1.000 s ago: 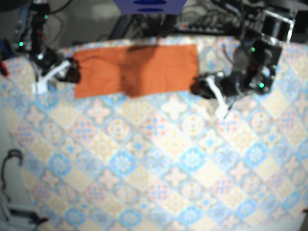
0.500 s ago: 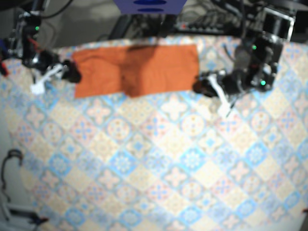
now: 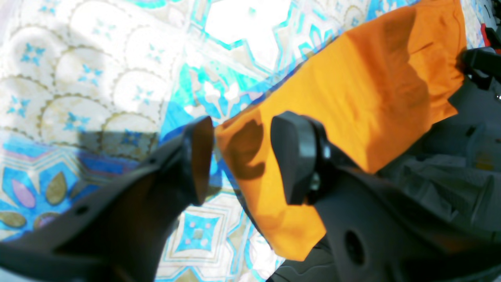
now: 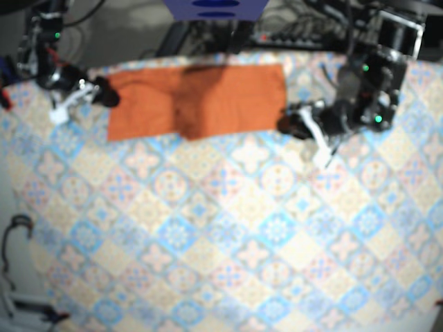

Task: Fold the T-shirt properly
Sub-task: 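Close the right gripper on the strip's other end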

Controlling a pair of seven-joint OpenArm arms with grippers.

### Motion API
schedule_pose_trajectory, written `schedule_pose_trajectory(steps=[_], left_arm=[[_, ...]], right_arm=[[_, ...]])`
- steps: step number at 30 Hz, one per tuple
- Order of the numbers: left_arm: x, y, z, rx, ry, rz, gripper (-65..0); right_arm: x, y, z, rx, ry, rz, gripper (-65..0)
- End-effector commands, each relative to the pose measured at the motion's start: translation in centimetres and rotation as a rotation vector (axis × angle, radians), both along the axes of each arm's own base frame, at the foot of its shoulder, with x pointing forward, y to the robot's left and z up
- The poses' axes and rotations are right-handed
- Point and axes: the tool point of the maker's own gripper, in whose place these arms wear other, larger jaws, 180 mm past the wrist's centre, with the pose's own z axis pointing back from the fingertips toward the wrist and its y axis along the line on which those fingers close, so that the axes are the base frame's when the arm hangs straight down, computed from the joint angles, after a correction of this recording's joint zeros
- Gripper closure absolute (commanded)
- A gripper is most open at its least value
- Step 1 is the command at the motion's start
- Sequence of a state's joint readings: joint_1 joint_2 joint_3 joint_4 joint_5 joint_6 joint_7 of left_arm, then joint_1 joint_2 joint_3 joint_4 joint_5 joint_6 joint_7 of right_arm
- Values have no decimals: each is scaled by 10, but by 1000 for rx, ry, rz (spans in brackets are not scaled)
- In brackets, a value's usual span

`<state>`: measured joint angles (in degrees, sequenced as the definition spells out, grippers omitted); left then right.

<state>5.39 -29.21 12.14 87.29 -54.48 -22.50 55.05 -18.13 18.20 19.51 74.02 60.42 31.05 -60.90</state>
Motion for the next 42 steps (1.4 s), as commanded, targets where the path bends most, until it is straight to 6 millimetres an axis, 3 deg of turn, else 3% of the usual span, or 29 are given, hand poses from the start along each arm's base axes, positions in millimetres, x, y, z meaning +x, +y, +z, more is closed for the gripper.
schedule_pose_trajectory(steps=[1, 5, 9, 16, 31, 42], left_arm=[[11, 2, 12, -13, -43, 4, -272], [11, 2, 13, -13, -44, 5, -272], [11, 2, 13, -13, -44, 5, -272], [11, 2, 13, -13, -44, 5, -272], [11, 2, 13, -13, -44, 5, -272], [11, 2, 12, -13, -42, 6, -272]], right_arm=[[6, -7, 6, -13, -23, -1, -423], [4, 4, 1, 1, -9, 28, -423], [16, 21, 2, 15, -27, 76, -423], [18, 29, 1, 24, -37, 87, -414], [18, 29, 3, 20, -43, 89, -189], [24, 32, 11, 0, -74, 115, -75]])
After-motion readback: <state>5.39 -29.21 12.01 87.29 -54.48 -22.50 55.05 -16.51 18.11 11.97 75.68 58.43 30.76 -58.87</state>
